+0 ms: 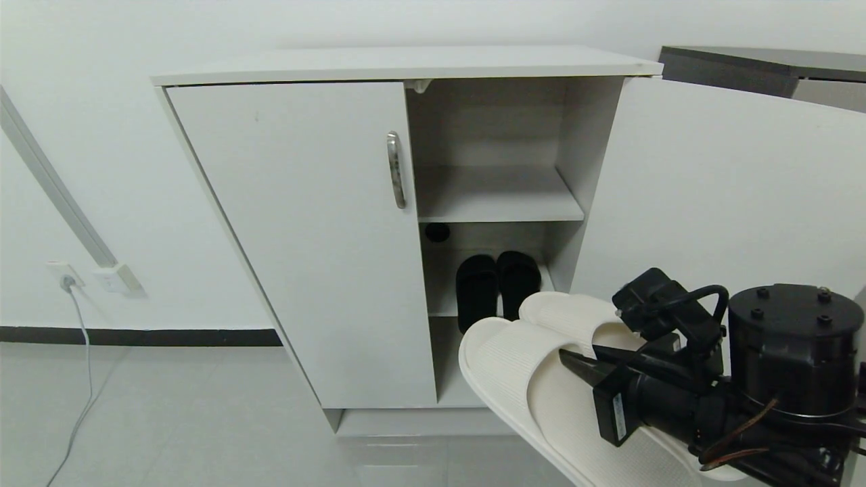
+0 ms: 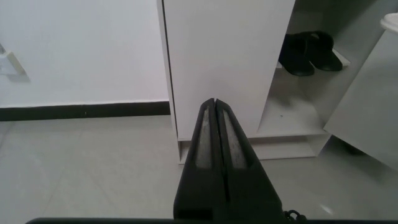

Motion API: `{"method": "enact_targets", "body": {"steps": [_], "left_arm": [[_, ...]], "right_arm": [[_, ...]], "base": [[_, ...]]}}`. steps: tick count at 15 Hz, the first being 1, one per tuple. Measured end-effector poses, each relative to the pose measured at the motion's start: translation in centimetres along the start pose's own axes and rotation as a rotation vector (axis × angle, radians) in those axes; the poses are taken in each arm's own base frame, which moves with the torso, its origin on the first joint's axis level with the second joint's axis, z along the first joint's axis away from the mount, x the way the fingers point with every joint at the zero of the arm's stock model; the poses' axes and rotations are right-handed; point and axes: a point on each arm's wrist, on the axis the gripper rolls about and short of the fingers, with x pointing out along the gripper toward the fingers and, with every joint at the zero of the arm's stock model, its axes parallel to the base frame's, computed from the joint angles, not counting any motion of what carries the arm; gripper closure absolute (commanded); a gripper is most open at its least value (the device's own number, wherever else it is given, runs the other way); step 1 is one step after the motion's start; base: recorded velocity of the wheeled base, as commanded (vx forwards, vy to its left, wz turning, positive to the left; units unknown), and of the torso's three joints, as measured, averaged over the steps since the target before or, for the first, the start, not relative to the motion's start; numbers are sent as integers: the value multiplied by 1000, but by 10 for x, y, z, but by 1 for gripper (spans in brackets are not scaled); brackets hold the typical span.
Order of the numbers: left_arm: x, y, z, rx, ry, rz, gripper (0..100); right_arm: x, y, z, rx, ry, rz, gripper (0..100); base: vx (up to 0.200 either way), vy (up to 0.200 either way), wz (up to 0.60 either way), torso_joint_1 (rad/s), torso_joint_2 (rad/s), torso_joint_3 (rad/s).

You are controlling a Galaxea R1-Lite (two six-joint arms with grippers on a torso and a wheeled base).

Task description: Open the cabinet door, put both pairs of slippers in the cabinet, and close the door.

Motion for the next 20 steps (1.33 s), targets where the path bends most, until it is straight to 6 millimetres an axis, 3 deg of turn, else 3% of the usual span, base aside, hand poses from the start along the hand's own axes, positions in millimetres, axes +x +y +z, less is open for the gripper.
{"method": "enact_targets", "body": {"steps": [2, 13, 17, 20], "left_arm": [[0, 0, 0, 1, 0, -1, 100], [0, 0, 0, 1, 2, -4, 100], [0, 0, 0, 2, 0, -3, 100], [0, 0, 0, 2, 1, -3, 100]], "right_arm": [[0, 0, -1, -1, 1, 2, 100], [8, 5, -3, -23, -8, 14, 100], [30, 10, -7, -24, -68, 8, 100], [60, 20, -6, 30, -84, -168, 100]], "base": [[0, 200, 0, -2, 0, 7], [0, 0, -109, 0, 1, 1], [0, 0, 0, 0, 0, 0], [0, 0, 0, 0, 0, 0]]}}
